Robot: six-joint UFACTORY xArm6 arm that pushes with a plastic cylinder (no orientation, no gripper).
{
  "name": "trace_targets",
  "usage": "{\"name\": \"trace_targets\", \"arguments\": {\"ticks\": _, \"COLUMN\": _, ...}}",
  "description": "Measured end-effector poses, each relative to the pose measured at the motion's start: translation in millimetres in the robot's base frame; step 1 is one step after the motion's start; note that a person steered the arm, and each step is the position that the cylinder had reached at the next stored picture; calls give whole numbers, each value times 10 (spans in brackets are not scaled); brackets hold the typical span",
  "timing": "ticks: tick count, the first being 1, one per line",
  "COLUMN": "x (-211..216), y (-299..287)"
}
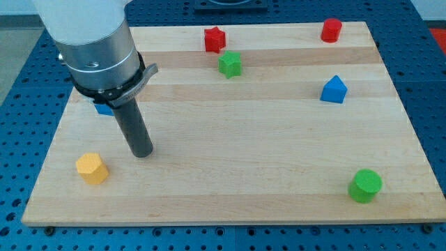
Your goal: Move the yellow hexagon to the bottom left of the board
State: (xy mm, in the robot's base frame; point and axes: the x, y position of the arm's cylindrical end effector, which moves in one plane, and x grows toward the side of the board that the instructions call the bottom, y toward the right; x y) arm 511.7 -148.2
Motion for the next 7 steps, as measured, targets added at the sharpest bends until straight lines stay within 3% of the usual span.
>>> {"name": "trace_targets", "arguments": {"ticks": 3, "x": 74, "y": -729}}
{"name": "trace_targets", "arguments": {"ticks": 7, "x": 251, "y": -778}}
